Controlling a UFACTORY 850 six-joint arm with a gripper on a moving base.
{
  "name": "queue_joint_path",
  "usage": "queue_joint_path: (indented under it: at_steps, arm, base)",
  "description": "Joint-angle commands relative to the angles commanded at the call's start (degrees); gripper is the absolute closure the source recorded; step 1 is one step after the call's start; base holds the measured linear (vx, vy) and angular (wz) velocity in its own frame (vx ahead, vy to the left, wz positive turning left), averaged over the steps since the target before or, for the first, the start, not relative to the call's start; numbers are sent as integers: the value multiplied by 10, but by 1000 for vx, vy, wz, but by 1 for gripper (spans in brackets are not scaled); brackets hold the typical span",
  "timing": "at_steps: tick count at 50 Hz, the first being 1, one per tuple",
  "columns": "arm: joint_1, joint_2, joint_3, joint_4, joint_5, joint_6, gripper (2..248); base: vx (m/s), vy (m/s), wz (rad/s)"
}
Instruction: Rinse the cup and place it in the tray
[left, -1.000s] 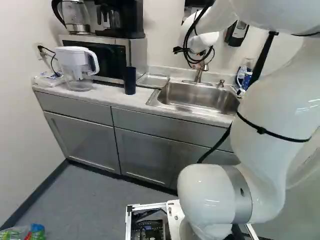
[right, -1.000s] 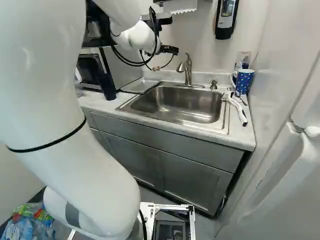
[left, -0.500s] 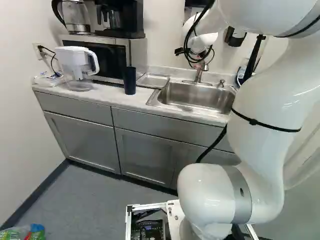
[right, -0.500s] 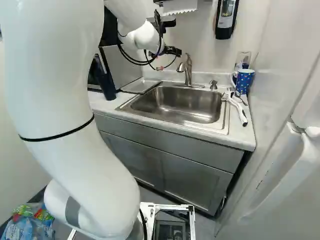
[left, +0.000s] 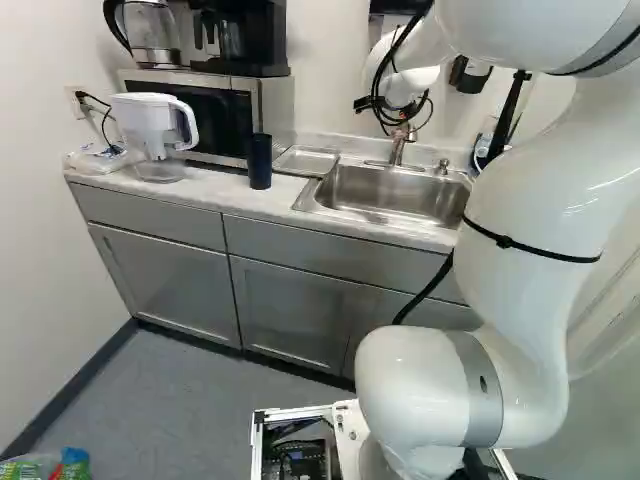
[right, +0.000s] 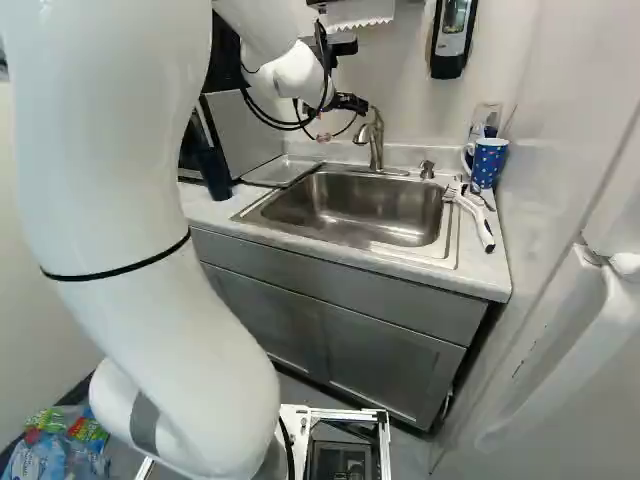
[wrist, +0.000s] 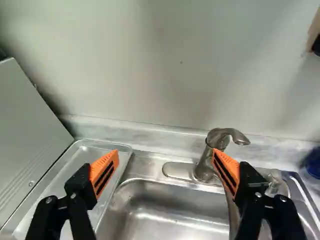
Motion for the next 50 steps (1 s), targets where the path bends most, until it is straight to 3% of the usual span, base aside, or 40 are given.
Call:
queue_joint_path:
  at_steps: [25, 50]
  arm:
    - [-17, -7, -8, 0, 0, 0, 3]
    - [-18, -7, -8, 0, 0, 0, 3]
  base:
    - [0, 0, 0]
    - [0, 0, 0]
